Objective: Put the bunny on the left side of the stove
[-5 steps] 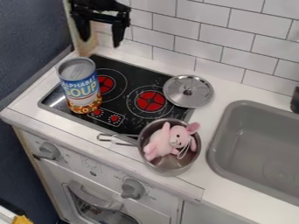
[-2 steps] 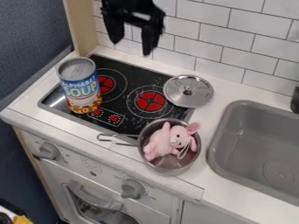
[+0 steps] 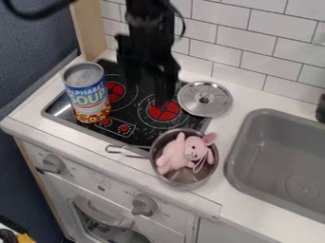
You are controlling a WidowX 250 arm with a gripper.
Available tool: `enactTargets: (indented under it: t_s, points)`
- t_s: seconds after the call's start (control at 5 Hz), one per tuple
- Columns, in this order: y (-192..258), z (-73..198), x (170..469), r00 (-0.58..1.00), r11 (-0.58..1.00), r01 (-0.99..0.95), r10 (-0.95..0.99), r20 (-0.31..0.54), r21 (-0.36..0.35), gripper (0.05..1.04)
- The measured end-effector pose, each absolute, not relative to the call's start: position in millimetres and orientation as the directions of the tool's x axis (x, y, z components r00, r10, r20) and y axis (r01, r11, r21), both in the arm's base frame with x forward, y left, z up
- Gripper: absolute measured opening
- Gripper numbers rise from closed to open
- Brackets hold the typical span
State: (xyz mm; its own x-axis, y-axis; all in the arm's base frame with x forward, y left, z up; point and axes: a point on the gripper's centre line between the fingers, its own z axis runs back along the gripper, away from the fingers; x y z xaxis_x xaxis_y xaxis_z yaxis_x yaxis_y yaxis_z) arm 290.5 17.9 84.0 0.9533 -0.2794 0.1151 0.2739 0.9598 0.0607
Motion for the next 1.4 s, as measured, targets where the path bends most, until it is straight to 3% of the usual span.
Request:
enactTargets:
  t_s: [0.6,1.4]
  points:
    - [-11,22,279,0.910,0.913,0.401,-0.406,0.087,0.072,1.000]
    - [-37,-17,295,0.884,0.882,0.465,-0.467,-0.001,0.076,0.966]
